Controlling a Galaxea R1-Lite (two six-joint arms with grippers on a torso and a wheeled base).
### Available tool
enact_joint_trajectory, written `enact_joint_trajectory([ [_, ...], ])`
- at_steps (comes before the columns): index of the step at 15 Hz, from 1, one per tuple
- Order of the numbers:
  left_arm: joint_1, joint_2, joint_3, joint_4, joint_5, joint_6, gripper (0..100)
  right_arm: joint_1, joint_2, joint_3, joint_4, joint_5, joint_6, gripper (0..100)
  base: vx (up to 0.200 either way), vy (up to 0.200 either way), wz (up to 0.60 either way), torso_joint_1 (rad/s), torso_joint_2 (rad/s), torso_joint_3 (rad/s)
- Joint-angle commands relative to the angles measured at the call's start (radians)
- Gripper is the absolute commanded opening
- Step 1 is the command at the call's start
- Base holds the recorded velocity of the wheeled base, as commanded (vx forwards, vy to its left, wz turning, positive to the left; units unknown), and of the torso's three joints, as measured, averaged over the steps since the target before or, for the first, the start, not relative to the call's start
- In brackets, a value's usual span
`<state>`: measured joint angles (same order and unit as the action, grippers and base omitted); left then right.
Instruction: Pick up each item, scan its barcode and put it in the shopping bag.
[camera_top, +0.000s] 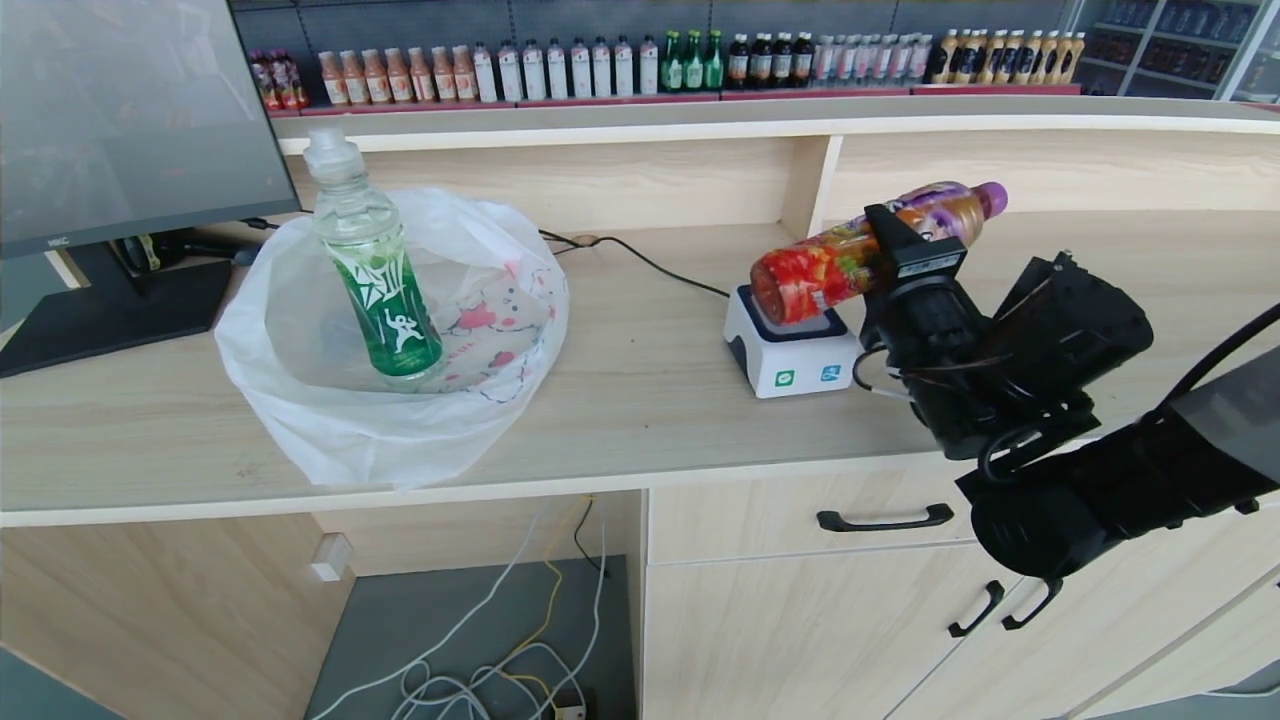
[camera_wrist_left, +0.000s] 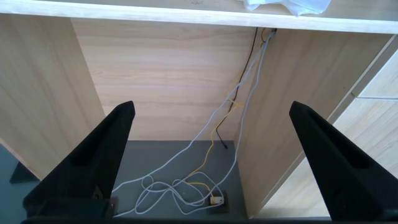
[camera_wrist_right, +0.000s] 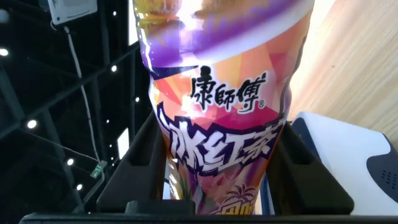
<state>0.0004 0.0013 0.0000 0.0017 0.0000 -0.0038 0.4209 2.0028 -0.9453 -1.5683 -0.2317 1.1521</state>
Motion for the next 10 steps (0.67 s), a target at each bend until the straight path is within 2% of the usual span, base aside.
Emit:
enact_joint_trajectory([
  [1, 0.001, 0.000, 0.000, 0.000, 0.000, -0.001, 100, 0.050, -0.085, -0.003, -0.003, 0.035, -0.094, 0, 0.000, 0.000, 0.00, 0.000, 0.00, 0.000],
  [3, 0.001, 0.000, 0.000, 0.000, 0.000, -0.001, 100, 0.091, -0.125, -0.004, -0.003, 0.071, -0.207, 0, 0.000, 0.000, 0.00, 0.000, 0.00, 0.000],
  [4, 0.000, 0.000, 0.000, 0.000, 0.000, -0.001, 100, 0.121, -0.150, -0.003, -0.003, 0.114, -0.305, 0, 0.000, 0.000, 0.00, 0.000, 0.00, 0.000],
  [6, 0.000, 0.000, 0.000, 0.000, 0.000, -0.001, 100, 0.220, -0.205, -0.006, -0.003, 0.233, -0.601, 0, 0.000, 0.000, 0.00, 0.000, 0.00, 0.000],
  [7, 0.000, 0.000, 0.000, 0.000, 0.000, -0.001, 100, 0.234, -0.216, -0.004, -0.003, 0.252, -0.663, 0, 0.000, 0.000, 0.00, 0.000, 0.00, 0.000],
  [8, 0.000, 0.000, 0.000, 0.000, 0.000, -0.001, 100, 0.248, -0.236, -0.001, 0.022, 0.281, -0.798, 0, 0.000, 0.000, 0.00, 0.000, 0.00, 0.000],
  [10, 0.001, 0.000, 0.000, 0.000, 0.000, -0.002, 100, 0.253, -0.263, 0.034, 0.051, 0.278, -0.944, 0, 0.000, 0.000, 0.00, 0.000, 0.00, 0.000],
])
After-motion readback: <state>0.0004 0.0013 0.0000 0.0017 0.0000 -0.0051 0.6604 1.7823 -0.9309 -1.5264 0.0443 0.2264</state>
